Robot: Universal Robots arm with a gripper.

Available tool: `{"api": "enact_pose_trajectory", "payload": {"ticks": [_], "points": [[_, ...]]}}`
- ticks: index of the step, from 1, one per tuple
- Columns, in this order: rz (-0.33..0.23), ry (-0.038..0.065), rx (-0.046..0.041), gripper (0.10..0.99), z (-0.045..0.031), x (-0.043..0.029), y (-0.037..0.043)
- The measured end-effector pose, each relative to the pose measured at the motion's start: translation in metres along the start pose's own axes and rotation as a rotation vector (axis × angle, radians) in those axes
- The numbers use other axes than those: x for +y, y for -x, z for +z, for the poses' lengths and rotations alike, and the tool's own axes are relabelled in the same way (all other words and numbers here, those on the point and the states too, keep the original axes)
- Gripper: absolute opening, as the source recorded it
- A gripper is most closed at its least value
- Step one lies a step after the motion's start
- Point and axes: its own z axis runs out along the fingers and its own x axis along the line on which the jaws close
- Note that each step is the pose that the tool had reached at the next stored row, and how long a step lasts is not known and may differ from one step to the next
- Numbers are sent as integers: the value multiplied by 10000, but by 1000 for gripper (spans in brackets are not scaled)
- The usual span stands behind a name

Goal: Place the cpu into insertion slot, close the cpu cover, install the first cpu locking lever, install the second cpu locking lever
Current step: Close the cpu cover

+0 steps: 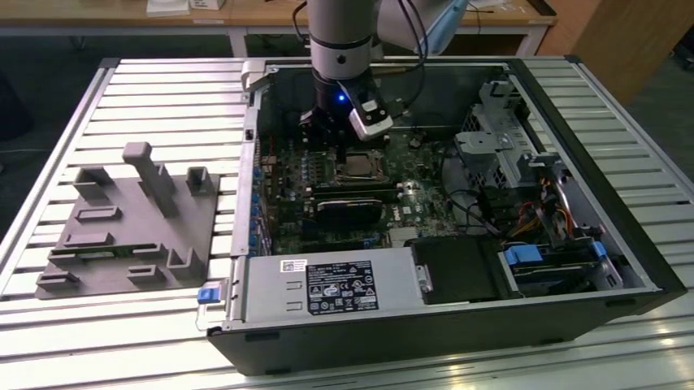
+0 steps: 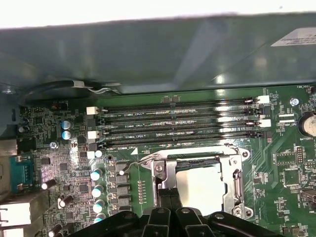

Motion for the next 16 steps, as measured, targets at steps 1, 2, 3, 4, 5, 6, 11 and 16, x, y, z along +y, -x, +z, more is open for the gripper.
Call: {"api": "enact_pose_trajectory", "payload": {"ticks": [1, 2, 3, 4, 5, 6, 11, 16], "points": [[0, 0, 0, 106, 1, 0, 0], [0, 0, 0, 106, 1, 0, 0], [0, 0, 0, 106, 2, 0, 0], [0, 0, 0, 106, 3, 0, 0], [0, 0, 0, 106, 3, 0, 0], [0, 0, 0, 106, 4, 0, 0], [1, 18, 2, 106, -13, 0, 0], [28, 612, 59, 106, -9, -3, 0]]}}
